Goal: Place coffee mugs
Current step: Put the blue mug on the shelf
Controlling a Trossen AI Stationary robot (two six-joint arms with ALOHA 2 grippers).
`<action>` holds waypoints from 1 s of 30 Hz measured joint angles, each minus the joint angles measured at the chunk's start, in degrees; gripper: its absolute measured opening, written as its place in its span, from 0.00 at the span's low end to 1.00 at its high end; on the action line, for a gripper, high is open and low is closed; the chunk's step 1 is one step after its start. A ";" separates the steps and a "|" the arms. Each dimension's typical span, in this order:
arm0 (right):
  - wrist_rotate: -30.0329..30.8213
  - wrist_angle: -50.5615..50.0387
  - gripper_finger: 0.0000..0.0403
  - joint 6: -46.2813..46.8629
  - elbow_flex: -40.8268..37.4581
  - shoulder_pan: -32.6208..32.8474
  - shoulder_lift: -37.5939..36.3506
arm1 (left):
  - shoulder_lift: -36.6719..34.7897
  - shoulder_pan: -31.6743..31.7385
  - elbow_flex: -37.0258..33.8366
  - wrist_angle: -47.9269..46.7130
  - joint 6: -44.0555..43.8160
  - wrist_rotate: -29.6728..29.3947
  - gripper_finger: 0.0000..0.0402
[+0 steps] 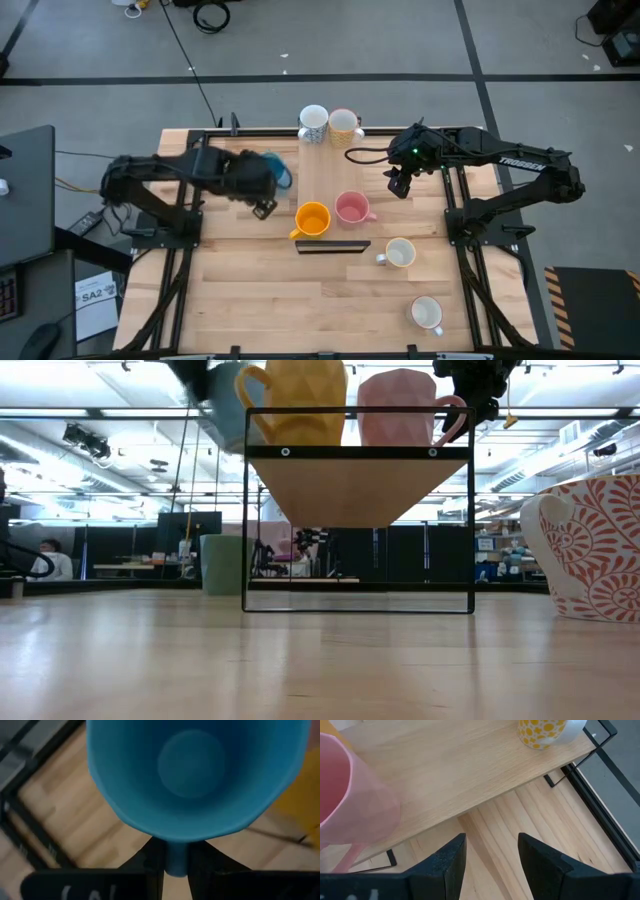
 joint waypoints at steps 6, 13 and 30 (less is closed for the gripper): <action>0.02 0.04 0.46 0.02 0.00 0.00 0.00 | 1.69 4.52 5.47 3.88 10.08 0.37 0.15; 0.02 0.06 0.46 0.02 0.00 0.00 0.00 | 6.89 6.30 9.95 6.15 17.80 2.84 0.15; 0.02 0.06 0.46 0.02 0.00 0.00 0.00 | 13.57 5.07 10.83 7.49 23.50 5.90 0.15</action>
